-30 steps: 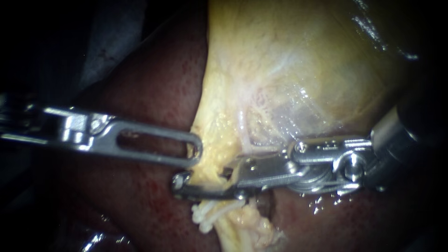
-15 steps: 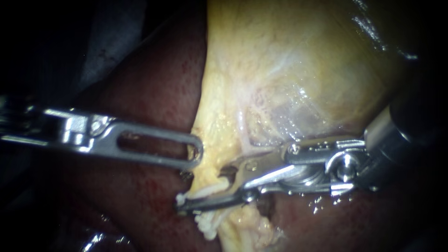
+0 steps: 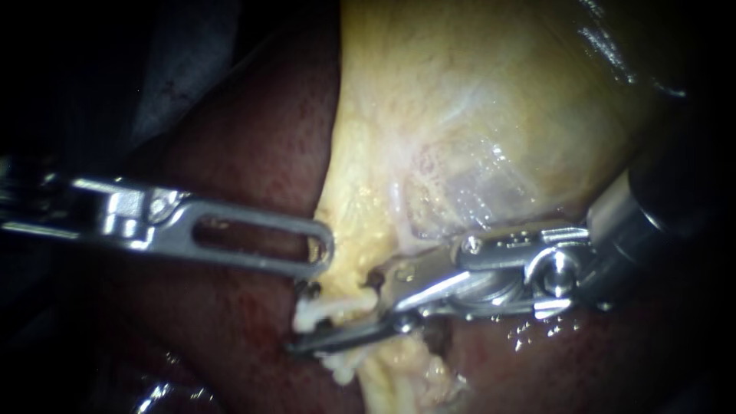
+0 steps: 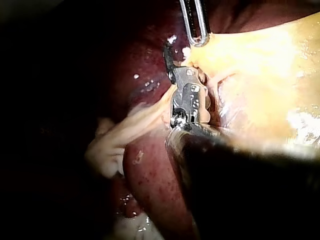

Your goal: Going back third clip left tube

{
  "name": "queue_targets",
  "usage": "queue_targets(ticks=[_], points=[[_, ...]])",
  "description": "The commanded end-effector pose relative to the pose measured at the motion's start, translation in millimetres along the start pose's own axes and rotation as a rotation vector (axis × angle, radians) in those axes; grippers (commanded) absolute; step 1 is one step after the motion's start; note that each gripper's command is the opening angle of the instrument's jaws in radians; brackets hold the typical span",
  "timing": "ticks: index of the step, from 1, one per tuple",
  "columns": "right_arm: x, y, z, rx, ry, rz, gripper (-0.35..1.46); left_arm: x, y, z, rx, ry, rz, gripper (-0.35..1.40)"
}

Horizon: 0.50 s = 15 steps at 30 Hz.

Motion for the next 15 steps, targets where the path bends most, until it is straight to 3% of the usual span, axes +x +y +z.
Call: queue_targets(ticks=[1, 6, 15], points=[[-0.2, 0.1, 0.1, 0.000, -0.001, -0.020, 0.52, 0.0, 0.0, 0.0, 0.000, 0.000, 0.000, -0.35], [-0.6, 0.2, 0.2, -0.003, -0.003, -0.100, 0.48, 0.0, 0.0, 0.0, 0.000, 0.000, 0.000, -0.35], [-0.3, 0.1, -1.1, -0.002, 0.000, -0.102, 0.46, 0.0, 0.0, 0.0, 0.000, 0.000, 0.000, -0.35]])
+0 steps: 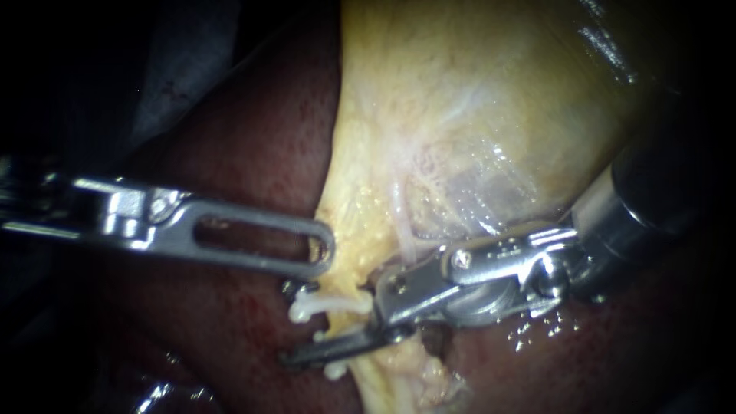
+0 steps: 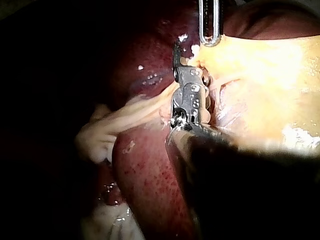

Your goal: Going back third clip left tube

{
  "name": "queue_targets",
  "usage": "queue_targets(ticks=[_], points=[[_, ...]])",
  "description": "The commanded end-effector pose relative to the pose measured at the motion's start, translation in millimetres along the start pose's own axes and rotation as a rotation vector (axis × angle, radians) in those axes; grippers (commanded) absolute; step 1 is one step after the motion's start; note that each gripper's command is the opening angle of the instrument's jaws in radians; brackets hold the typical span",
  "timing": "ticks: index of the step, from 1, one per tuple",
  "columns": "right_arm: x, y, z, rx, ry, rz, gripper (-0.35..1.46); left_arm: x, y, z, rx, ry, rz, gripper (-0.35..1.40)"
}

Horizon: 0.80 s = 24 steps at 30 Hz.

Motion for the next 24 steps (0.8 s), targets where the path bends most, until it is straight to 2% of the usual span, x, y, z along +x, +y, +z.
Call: queue_targets(ticks=[1, 6, 10, 16, 19, 24], points=[[0.2, 0.0, -0.5, -0.002, 0.002, 0.002, 0.46, 0.0, 0.0, 0.0, 0.000, 0.000, 0.000, -0.35], [0.9, 0.0, -2.9, -0.012, 0.011, 0.010, 0.46, 0.0, 0.0, -0.1, 0.001, 0.000, 0.001, -0.35], [1.2, -0.6, -5.7, -0.014, 0.016, 0.014, 0.46, 0.0, 0.0, -0.1, 0.001, 0.001, 0.001, -0.35], [1.6, -1.4, -11.3, -0.024, 0.030, 0.043, 0.46, 0.0, 0.0, -0.1, 0.001, 0.001, 0.001, -0.35], [2.1, -1.9, -14.3, -0.022, 0.036, 0.088, 0.49, 0.0, 0.1, -0.1, 0.001, 0.001, 0.001, -0.35], [3.6, -2.5, -19.1, -0.041, 0.050, 0.117, 0.51, -0.1, 0.2, -0.1, 0.001, 0.001, 0.001, -0.35]])
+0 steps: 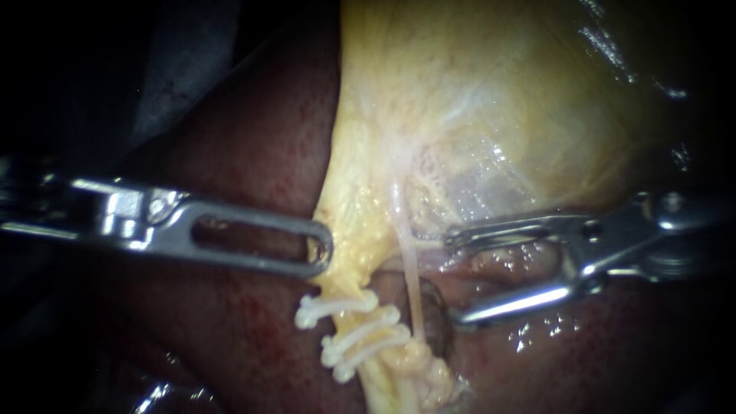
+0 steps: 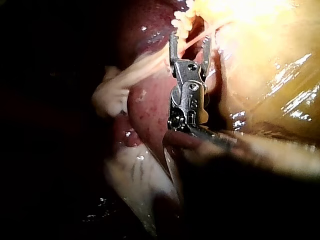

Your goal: Going back third clip left tube

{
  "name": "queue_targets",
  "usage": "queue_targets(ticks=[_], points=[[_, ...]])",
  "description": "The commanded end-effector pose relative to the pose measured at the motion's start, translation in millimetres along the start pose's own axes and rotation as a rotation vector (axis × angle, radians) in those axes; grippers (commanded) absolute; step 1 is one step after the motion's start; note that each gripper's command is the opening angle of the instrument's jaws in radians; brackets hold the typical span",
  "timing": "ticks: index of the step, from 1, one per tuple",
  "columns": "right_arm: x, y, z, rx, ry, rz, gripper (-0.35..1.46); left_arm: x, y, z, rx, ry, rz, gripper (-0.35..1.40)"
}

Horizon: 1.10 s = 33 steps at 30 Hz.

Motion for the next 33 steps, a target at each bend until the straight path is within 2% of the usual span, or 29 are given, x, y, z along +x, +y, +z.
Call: queue_targets(ticks=[1, 4, 8, 21, 28, 33], points=[[0.4, 0.0, -0.7, -0.003, 0.002, 0.006, 0.51, 0.0, 0.1, 0.0, 0.001, 0.001, 0.000, -0.35], [1.5, 0.1, -2.7, -0.018, 0.010, 0.025, 0.52, 0.0, 0.1, 0.1, 0.001, 0.001, 0.000, -0.35], [2.1, 0.2, -4.0, -0.033, 0.016, 0.039, 0.53, -0.1, 0.1, 0.1, 0.001, 0.000, 0.000, -0.35], [2.1, 0.1, -4.3, -0.060, 0.025, 0.045, 0.59, -0.1, 0.4, 0.7, -0.002, -0.002, 0.001, -0.35], [2.0, 0.0, -4.3, -0.081, 0.031, 0.054, 0.60, 0.2, 0.6, 2.3, -0.008, -0.010, 0.003, -0.35], [1.9, -0.2, -4.2, -0.083, 0.031, 0.054, 0.60, -0.2, 0.6, 3.8, -0.007, -0.006, 0.002, -0.35]])
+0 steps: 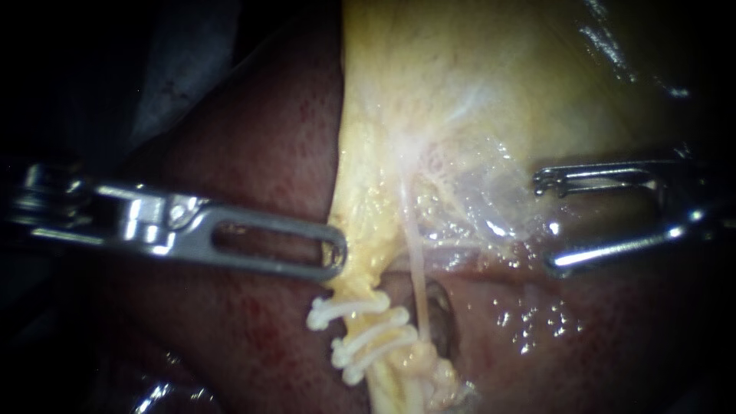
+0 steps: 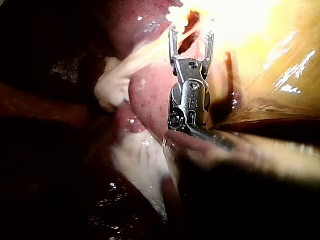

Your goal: Going back third clip left tube

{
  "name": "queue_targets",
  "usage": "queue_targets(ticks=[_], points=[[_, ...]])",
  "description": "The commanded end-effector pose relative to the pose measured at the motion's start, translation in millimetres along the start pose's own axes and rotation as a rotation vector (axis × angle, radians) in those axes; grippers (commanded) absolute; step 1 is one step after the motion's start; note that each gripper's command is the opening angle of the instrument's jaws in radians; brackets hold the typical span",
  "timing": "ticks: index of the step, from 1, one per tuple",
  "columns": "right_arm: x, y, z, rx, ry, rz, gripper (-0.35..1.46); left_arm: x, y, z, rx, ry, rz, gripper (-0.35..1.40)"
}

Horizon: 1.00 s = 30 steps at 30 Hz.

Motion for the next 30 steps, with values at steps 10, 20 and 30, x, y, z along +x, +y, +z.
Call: queue_targets(ticks=[10, 20, 30], points=[[-0.1, -0.3, 0.0, 0.000, 0.000, -0.001, 0.60, -0.6, 0.2, 3.0, 0.001, 0.007, -0.001, -0.35], [-0.1, -0.5, 0.0, 0.000, 0.000, -0.001, 0.60, -0.2, 0.3, 5.3, 0.007, 0.022, 0.004, -0.35], [-0.2, -0.6, 0.0, 0.000, 0.000, -0.001, 0.60, -0.1, 0.4, 5.7, 0.007, 0.024, 0.006, -0.35]])
